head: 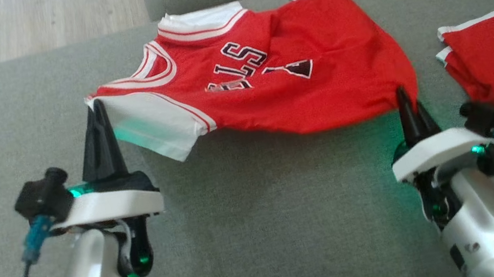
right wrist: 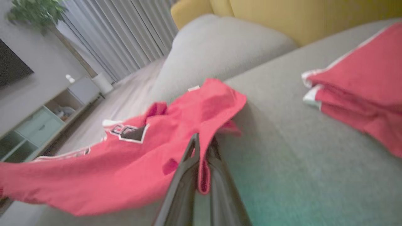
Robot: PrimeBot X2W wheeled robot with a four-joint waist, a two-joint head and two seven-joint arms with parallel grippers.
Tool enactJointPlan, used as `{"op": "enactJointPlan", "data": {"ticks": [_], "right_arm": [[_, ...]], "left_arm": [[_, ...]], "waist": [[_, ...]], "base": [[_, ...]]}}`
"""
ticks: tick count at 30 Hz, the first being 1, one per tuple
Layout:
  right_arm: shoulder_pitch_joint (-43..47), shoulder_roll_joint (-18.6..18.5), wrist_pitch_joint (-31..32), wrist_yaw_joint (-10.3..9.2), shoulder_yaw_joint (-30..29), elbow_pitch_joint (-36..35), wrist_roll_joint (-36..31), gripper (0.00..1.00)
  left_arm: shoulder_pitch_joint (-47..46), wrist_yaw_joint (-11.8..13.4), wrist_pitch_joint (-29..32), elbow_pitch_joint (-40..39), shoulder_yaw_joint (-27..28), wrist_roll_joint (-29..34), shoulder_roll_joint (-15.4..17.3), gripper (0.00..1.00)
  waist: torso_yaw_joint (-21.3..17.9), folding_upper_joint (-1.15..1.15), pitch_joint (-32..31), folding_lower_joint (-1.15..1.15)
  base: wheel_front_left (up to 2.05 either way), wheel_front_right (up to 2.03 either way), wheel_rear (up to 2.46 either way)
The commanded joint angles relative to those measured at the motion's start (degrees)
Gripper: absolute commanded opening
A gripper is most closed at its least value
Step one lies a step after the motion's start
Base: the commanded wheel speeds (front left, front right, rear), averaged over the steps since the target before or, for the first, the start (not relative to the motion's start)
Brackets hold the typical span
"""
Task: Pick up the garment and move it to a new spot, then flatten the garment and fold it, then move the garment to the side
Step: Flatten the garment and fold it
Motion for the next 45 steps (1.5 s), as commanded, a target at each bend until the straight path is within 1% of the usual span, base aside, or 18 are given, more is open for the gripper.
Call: {"op": "enactJointPlan", "data": {"ticks": [1, 7, 11, 12, 13, 18, 23, 26, 28, 30, 32, 36, 39, 41, 45], "right_arm": [[-0.78, 0.36, -0.92, -0.04, 0.34, -4.09, -0.19, 0.00], [-1.43, 0.36, -0.55, -0.04, -3.91, -15.07, -3.21, 0.00], [-2.11, 0.29, 2.92, -0.04, -5.77, -23.52, -5.52, 0.00], [-2.11, 0.29, 2.92, -0.04, -5.77, -23.52, -5.52, 0.00], [-2.22, 0.03, 4.02, -0.04, -6.09, -25.89, -6.08, 0.00], [-2.37, -1.30, 10.34, -0.04, -7.78, -38.73, -8.16, 0.00], [-1.89, -2.79, 18.54, -0.04, -9.01, -52.01, -9.72, 0.00], [-1.87, -2.86, 23.85, -0.04, -9.83, -58.19, -10.32, 0.00], [-2.90, -2.94, 26.68, -0.04, -10.12, -60.48, -10.64, 0.00], [-4.94, -3.32, 28.64, -0.04, -10.26, -60.58, -10.71, 0.00], [-8.09, -3.26, 29.84, -0.04, -10.08, -58.55, -9.84, 0.00], [-17.80, -4.54, 29.28, -0.04, -8.36, -49.38, -9.02, 0.00], [-27.34, -6.13, 26.53, -0.04, -6.56, -39.60, -9.37, 0.00], [-34.41, -7.05, 23.61, -0.04, -5.27, -32.74, -9.88, 0.00], [-47.06, -7.88, 15.24, -0.04, -4.59, -20.07, -12.09, 0.00]], "left_arm": [[-1.58, -0.63, 0.28, -2.82, 2.91, -1.44, 1.11, 0.00], [-5.27, -1.14, 2.71, -7.18, 5.85, -6.41, 0.98, 0.00], [-8.17, -1.02, 4.43, -11.83, 7.72, -9.89, 0.70, 0.00], [-8.17, -1.02, 4.43, -11.83, 7.72, -9.89, 0.70, 0.00], [-8.84, -0.77, 4.80, -13.31, 8.23, -10.64, 0.63, 0.00], [-11.15, 2.84, 6.88, -23.15, 10.87, -12.53, 0.51, 0.00], [-12.55, 6.61, 10.61, -34.85, 12.33, -15.81, -0.07, 0.00], [-13.87, 7.82, 13.34, -38.75, 12.09, -16.20, 0.68, 0.00], [-15.74, 8.42, 15.05, -38.96, 12.05, -16.21, 1.48, 0.00], [-18.72, 8.70, 16.59, -37.10, 12.14, -16.79, 2.09, 0.00], [-22.91, 8.39, 17.84, -33.22, 12.36, -17.02, 3.34, 0.00], [-33.08, 5.72, 18.90, -20.50, 11.42, -14.79, 7.52, 0.00], [-42.07, 4.19, 18.42, -8.76, 10.93, -13.57, 9.26, 0.00], [-48.48, 2.56, 16.01, -1.75, 10.10, -10.93, 11.27, 0.00], [-59.76, 0.93, 10.29, 9.23, 10.51, -9.27, 12.13, 0.00]], "waist": [[-0.36, 0.00, -1.47, 0.00], [-0.01, 0.00, -5.14, 0.00], [0.03, 0.00, -7.72, 0.00], [0.03, 0.00, -7.72, 0.00], [-0.03, 0.00, -8.23, 0.00], [-0.63, 0.00, -9.34, 0.00], [-0.92, 0.00, -8.89, 0.00], [-1.02, 0.00, -7.17, 0.00], [-1.18, 0.00, -5.02, 0.00], [-1.24, 0.00, -2.26, 0.00], [-1.32, 0.00, 1.03, 0.00], [-1.34, 0.00, 7.39, 0.00], [-0.92, 0.00, 11.95, 0.00], [-0.85, 0.00, 14.35, 0.00], [-0.64, 0.00, 16.95, 0.00]], "base": [[0.00, 0.00, 0.00], [0.00, 0.00, 0.00], [0.00, 0.00, 0.00], [0.00, 0.00, 0.00], [0.00, 0.00, 0.00], [0.00, 0.00, 0.00], [0.00, 0.00, 0.00], [0.00, 0.00, 0.00], [0.00, 0.00, 0.00], [0.00, 0.00, 0.00], [0.00, 0.00, 0.00], [0.00, 0.00, 0.00], [0.00, 0.00, 0.00], [0.00, 0.00, 0.00], [0.00, 0.00, 0.00]]}}
